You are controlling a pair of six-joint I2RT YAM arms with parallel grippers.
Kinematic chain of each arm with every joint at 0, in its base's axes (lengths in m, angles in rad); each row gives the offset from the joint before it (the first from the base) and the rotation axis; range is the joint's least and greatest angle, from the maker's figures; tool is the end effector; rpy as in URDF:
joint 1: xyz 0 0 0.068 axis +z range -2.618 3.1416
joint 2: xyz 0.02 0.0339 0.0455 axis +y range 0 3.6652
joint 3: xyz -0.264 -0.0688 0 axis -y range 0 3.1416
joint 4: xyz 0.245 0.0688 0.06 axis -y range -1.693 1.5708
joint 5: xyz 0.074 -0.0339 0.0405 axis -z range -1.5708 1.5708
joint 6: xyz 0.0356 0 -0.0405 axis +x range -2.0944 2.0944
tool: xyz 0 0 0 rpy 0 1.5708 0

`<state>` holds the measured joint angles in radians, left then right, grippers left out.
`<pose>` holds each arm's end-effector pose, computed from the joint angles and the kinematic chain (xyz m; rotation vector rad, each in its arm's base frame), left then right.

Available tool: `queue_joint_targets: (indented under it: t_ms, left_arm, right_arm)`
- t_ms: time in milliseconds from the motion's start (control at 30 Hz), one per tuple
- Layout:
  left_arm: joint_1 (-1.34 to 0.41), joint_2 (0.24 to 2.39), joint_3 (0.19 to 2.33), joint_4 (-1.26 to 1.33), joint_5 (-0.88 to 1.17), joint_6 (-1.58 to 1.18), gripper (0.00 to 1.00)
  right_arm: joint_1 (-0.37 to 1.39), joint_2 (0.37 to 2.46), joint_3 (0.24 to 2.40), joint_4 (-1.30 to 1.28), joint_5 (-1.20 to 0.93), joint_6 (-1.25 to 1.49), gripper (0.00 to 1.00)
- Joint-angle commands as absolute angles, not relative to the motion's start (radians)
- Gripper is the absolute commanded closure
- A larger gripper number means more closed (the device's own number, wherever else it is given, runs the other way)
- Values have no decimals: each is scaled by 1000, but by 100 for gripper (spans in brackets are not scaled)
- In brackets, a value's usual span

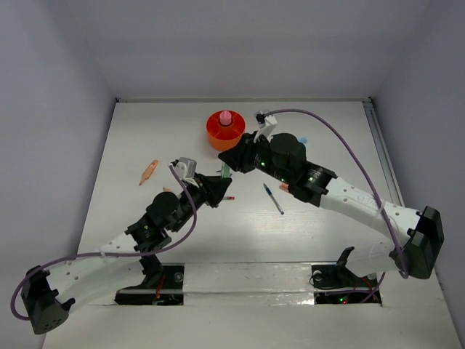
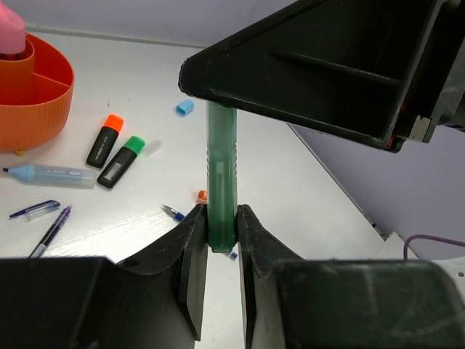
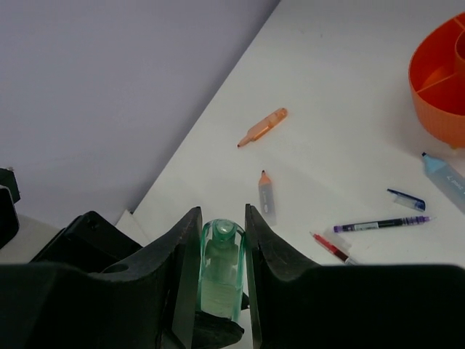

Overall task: Sort the stationery into containers
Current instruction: Close the pen cap on the pen.

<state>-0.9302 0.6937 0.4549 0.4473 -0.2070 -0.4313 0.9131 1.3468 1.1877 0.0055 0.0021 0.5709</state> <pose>0.1109 -0.1365 0.3052 0.1752 1.4287 -0.9934 0.1963 0.2541 0.3746 -0.3137 1.8255 1.0714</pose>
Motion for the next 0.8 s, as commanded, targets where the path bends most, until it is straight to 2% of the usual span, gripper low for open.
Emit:
queue_joint_targets:
  t_ms: [0, 33, 333, 767]
  left_arm:
    - [-931, 686, 595, 589, -252, -417, 100]
    - [-931, 689, 613, 591, -252, -419, 100]
    - [-931, 722, 716, 586, -258, -387, 100]
    - [-931, 744, 773, 537, -275, -359, 100]
  right_arm:
    - [972, 1315, 1111, 38, -6, 543, 97]
    - [985, 1309, 1100, 43, -6, 537, 100]
    - [1039, 1292, 968, 120, 34, 551, 100]
    - [1057, 1187, 813, 98, 14, 561, 100]
